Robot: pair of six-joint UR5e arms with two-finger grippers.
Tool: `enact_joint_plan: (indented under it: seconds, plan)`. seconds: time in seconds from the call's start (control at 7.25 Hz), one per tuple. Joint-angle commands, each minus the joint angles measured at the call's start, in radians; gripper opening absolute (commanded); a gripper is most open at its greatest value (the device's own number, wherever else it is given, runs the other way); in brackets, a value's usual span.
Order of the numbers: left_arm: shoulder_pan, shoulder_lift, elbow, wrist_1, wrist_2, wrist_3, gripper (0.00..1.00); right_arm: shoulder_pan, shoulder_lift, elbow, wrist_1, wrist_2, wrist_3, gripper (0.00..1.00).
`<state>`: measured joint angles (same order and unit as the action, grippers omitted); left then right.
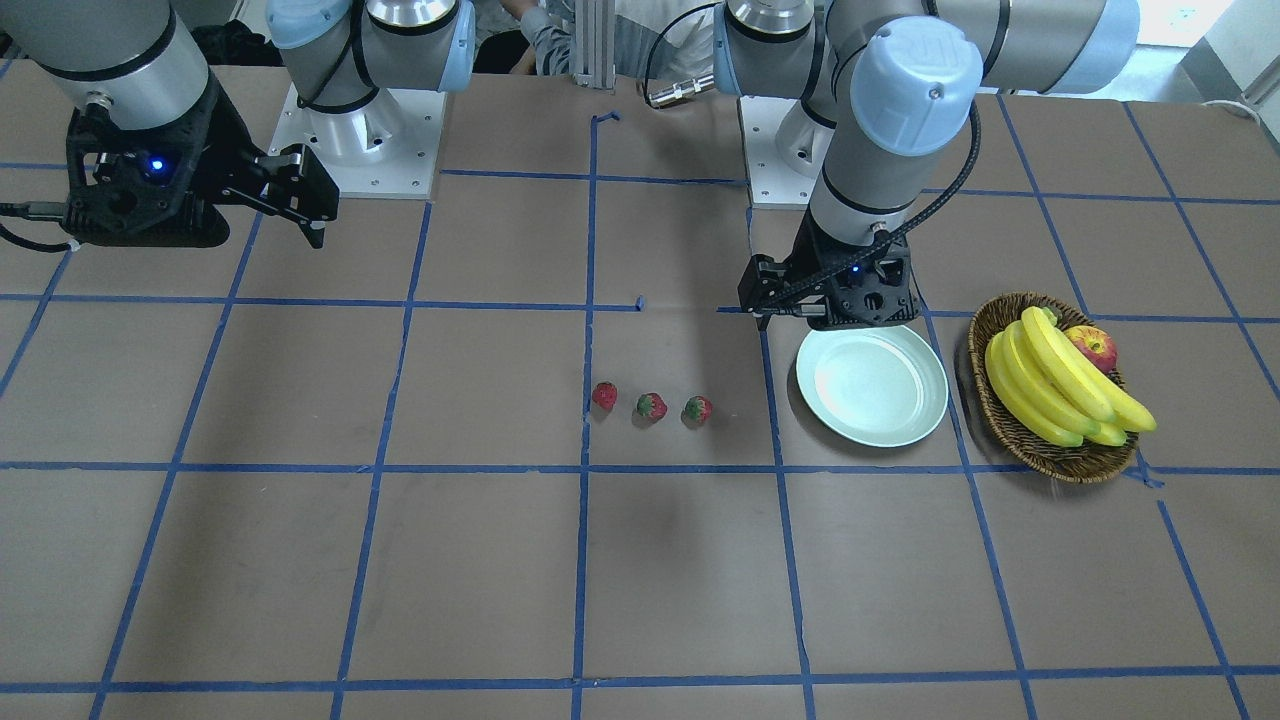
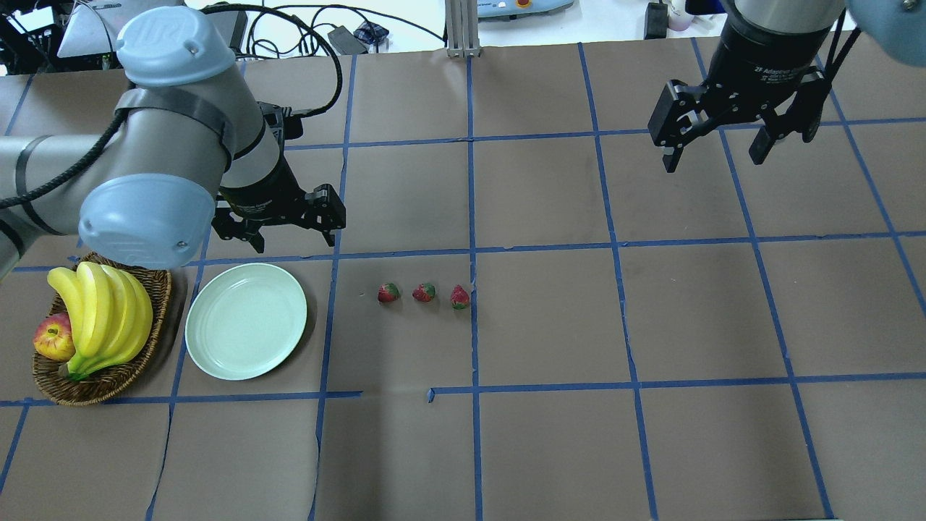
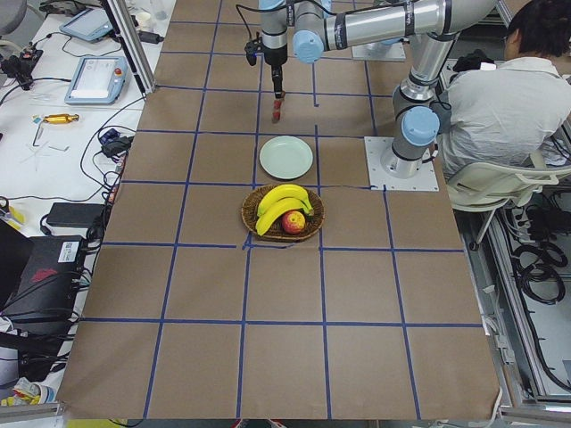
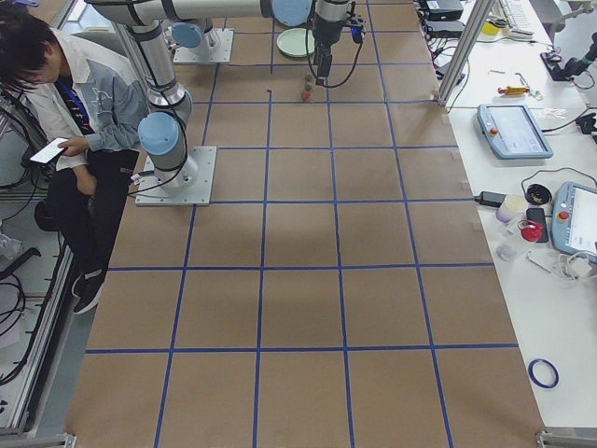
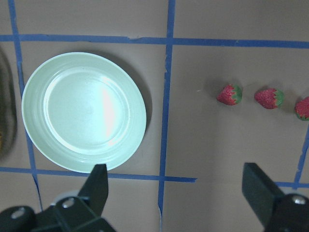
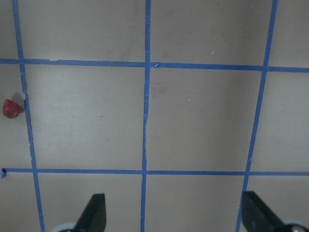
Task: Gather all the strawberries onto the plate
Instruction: 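Lower the left gripper onto the strawberry nearest the plate and grasp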
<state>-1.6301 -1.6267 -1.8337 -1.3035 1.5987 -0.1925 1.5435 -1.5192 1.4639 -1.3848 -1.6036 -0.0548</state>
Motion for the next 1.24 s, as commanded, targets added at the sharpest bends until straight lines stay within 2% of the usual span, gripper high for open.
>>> enact_joint_plan:
  seconds: [0.0,0.28,0.55,0.69,1.1]
  plan:
    - [-0.01,-0.06,-0.013,0.03,-0.006,-0.29,1.0,0.013,0.01,0.007,0.009,0.002,0.038,1.0]
    - [-0.046,-0.113,-0.019,0.032,-0.005,-0.518,1.0,0.013,0.01,0.009,0.009,-0.001,0.038,1.0]
    - [-0.048,-0.18,-0.019,0.134,-0.034,-0.64,1.0,0.013,0.01,0.026,0.007,-0.015,0.039,1.0]
    - [-0.048,-0.226,-0.019,0.2,-0.118,-0.674,1.0,0.013,0.01,0.027,0.007,-0.012,0.039,1.0]
    - [-0.048,-0.317,-0.018,0.207,-0.129,-0.68,1.0,0.013,0.01,0.058,-0.002,-0.012,0.041,1.0]
